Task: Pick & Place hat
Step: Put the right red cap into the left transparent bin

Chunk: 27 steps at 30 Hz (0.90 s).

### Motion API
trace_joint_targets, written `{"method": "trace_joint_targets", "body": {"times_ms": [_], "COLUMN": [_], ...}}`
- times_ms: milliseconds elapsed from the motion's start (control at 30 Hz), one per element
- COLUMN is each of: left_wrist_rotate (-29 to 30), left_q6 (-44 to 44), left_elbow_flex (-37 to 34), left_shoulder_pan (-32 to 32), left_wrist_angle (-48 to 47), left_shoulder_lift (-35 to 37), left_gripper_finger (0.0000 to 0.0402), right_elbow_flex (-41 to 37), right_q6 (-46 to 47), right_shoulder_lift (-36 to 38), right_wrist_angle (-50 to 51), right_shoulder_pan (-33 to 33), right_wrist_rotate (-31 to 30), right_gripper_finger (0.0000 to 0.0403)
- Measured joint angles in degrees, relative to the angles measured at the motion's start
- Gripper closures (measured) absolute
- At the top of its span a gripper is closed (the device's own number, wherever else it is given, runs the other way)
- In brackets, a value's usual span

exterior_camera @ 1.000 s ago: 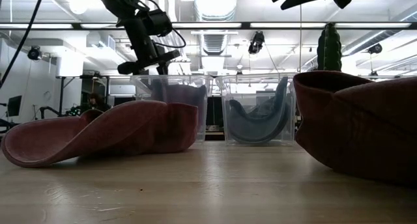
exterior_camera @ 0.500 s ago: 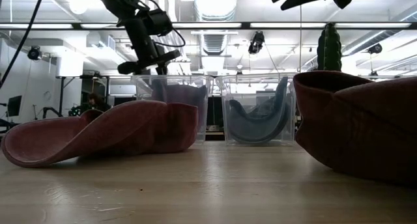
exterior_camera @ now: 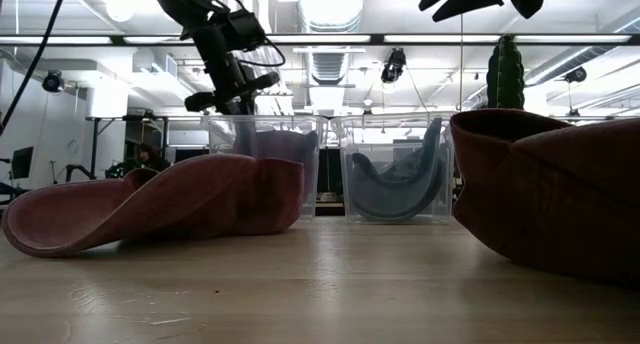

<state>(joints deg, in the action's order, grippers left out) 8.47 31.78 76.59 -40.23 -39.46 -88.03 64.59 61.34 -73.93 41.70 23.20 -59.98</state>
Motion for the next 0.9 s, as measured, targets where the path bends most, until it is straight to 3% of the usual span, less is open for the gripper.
{"method": "trace_joint_targets", "body": {"times_ms": [333,900], "left_wrist_rotate": [-4.10,-3.30], "left_q6": [-0.81,-4.44], "left_elbow_flex": [-0.02,-0.01], "left_shoulder_pan": [0.04,0.04], "left_wrist_angle": [-0.02,-0.04], "left_shoulder_lift": [0.00,0.00], "left_gripper_finger": [0.0350,0.0345], "right_elbow_flex": [-0.49,-0.47], "right_q6": [0.13,0.15], "right_shoulder_lift": [0.00,0.03], "right_wrist_angle": [0.02,-0.03], "right_shoulder_pan": [0.00,0.00], "right_wrist_rotate": [0.02,0.02], "right_gripper_finger": [0.0280,0.0280]}}
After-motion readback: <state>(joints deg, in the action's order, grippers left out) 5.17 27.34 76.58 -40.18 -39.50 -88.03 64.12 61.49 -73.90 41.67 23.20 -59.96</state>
